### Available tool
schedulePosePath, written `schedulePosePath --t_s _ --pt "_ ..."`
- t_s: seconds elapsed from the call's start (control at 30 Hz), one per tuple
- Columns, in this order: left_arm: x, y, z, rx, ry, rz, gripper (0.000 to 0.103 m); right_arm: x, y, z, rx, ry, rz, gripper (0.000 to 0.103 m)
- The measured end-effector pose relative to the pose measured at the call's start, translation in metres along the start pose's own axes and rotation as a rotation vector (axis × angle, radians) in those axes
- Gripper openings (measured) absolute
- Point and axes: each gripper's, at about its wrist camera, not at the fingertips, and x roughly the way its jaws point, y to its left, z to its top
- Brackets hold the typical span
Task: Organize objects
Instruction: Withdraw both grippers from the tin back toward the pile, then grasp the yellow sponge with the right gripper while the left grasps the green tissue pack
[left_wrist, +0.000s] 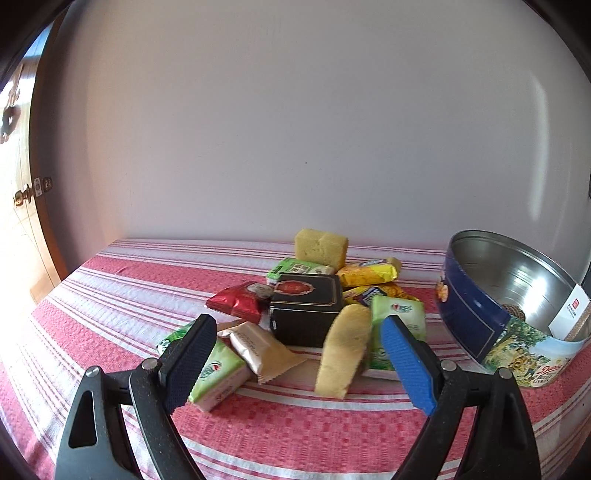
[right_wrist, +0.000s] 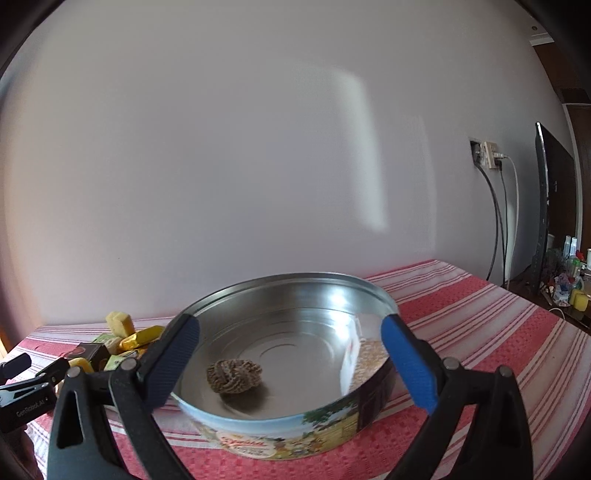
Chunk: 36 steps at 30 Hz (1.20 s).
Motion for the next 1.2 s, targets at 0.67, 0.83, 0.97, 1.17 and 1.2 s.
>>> schedulePosePath --t_s 0.67,0.83,0.97,1.17,1.2 --pt "0.023 0.128 0.01 -0.163 0.068 0.207 0.092 0.042 0.177 -0.038 -0.11 0.317 0.328 0.093" --pt "0.028 0.138 0.008 -0.193 0.107 0.202 0.092 0.072 0.211 -0.047 -0.13 0.434 0.34 0.078" --pt "0.035 0.13 0.007 -0.142 0.131 0.175 0.092 0.085 0.225 -0.054 -0.167 0.5 0.292 0.069" --pt "0.044 0.1 0.001 -0.003 0.212 0.028 0.092 0.084 0.207 -0.052 -0.113 0.504 0.353 0.022" --pt "0.044 0.096 0.0 0.021 0.219 0.01 0.092 0.083 0.205 -0.049 -0.101 0.495 0.378 0.022"
